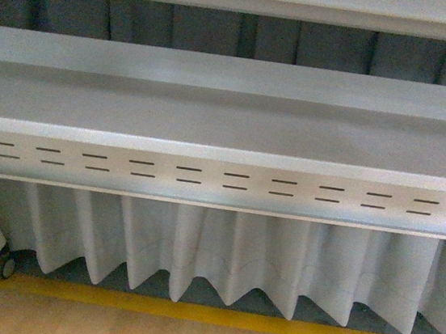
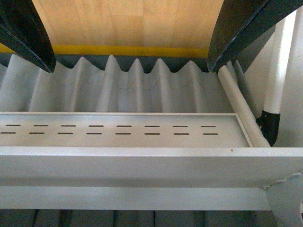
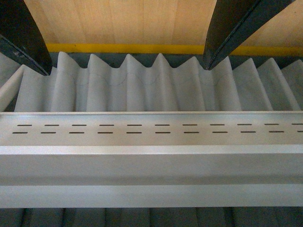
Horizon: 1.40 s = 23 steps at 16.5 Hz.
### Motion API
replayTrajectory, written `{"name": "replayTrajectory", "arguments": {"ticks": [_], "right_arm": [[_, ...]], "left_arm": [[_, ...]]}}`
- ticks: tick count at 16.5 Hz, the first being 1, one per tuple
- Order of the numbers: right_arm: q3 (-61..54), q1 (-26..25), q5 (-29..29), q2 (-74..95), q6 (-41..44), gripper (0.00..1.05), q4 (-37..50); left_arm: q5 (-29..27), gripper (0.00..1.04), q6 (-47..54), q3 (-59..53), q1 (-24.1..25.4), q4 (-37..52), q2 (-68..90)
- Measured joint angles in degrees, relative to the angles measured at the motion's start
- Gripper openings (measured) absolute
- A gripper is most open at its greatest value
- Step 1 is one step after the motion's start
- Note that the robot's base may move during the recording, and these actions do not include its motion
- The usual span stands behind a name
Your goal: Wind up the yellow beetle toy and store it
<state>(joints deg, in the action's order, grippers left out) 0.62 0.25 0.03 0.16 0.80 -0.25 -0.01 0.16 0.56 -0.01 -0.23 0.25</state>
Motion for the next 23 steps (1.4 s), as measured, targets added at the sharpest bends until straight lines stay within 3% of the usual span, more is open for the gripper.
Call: {"name": "replayTrajectory", "arguments": {"ticks": [23], "right_arm": [[0.0, 0.0, 0.0, 0.0, 0.0, 0.98, 0.0]], "left_arm": [[0.0, 0.98, 0.0, 0.0, 0.0, 0.0, 0.0]]}}
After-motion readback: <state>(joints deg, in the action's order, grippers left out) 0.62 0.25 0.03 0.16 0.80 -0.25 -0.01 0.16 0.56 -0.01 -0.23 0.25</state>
